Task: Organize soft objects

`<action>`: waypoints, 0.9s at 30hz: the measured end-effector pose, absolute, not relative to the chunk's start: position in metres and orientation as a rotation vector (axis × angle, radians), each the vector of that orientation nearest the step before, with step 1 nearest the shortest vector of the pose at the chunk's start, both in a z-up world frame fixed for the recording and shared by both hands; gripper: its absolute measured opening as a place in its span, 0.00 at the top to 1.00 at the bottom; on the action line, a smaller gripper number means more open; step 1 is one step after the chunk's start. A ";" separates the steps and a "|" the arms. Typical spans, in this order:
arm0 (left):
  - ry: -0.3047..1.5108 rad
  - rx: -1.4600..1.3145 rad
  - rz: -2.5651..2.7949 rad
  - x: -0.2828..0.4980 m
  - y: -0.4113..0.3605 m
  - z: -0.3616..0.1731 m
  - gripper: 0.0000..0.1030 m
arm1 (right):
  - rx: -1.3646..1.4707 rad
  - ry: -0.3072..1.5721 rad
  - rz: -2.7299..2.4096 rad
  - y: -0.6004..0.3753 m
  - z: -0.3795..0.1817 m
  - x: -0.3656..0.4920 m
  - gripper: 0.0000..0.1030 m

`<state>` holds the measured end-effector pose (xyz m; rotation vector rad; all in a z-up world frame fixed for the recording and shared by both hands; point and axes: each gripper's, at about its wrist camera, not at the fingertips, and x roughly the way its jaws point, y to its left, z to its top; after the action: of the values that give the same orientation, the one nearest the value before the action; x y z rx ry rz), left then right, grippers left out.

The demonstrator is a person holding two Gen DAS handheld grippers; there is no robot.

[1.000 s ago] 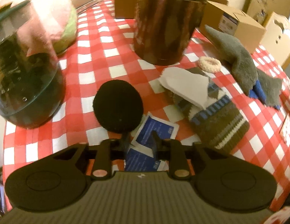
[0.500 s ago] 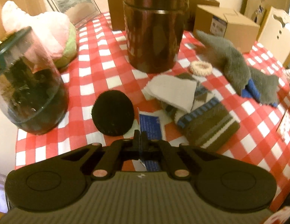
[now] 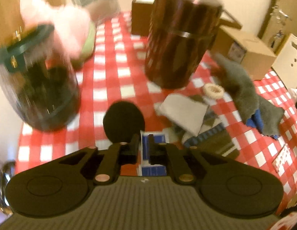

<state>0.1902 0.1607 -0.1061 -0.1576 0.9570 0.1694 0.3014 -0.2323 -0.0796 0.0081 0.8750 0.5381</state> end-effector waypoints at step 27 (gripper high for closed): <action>0.893 -0.191 0.168 0.194 0.168 -0.091 1.00 | 0.023 0.862 0.548 -0.229 -0.075 0.309 0.63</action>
<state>0.1941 0.1676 -0.0907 -0.1907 0.8933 0.1677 0.3085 -0.2287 -0.0746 0.0234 0.8615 0.5475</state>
